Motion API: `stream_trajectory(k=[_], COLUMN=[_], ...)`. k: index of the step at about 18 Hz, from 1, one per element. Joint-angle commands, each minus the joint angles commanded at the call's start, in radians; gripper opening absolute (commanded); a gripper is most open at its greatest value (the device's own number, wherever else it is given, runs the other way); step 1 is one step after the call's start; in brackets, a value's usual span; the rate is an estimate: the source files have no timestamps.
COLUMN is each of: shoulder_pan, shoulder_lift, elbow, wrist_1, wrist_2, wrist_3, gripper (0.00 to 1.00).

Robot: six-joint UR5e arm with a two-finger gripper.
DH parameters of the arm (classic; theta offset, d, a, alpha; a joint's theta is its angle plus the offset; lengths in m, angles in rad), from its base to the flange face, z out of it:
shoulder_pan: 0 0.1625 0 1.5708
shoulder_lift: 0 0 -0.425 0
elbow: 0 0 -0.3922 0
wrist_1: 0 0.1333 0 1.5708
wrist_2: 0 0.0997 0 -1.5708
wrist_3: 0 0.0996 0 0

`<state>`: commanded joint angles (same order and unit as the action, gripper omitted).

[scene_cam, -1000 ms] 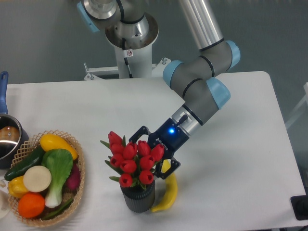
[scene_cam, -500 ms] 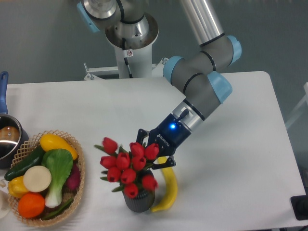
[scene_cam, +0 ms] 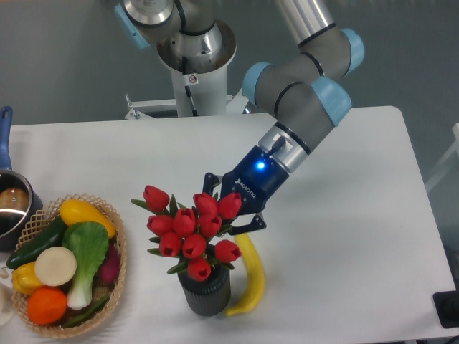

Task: Pick up the flowers from the vase
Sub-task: 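Lift the gripped tulips up out of the black vase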

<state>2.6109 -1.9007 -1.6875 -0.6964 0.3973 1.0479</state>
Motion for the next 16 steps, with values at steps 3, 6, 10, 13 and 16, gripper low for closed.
stream_trajectory(k=[3,6,10,13,16], shoulder_pan=[-0.017,-0.018,-0.015,-0.008,0.0], shoulder_lift=[0.005,0.031,0.052,0.064,0.086], elbow=[0.061,0.118,0.141,0.144,0.144], wrist_1=[0.0,0.0,0.0,0.0,-0.002], wrist_2=[0.0,-0.003,-0.006,-0.008,-0.006], wrist_3=[-0.058,-0.138,-0.18,-0.181,-0.21], gripper=[0.0,0.0,0.0,0.0,0.0])
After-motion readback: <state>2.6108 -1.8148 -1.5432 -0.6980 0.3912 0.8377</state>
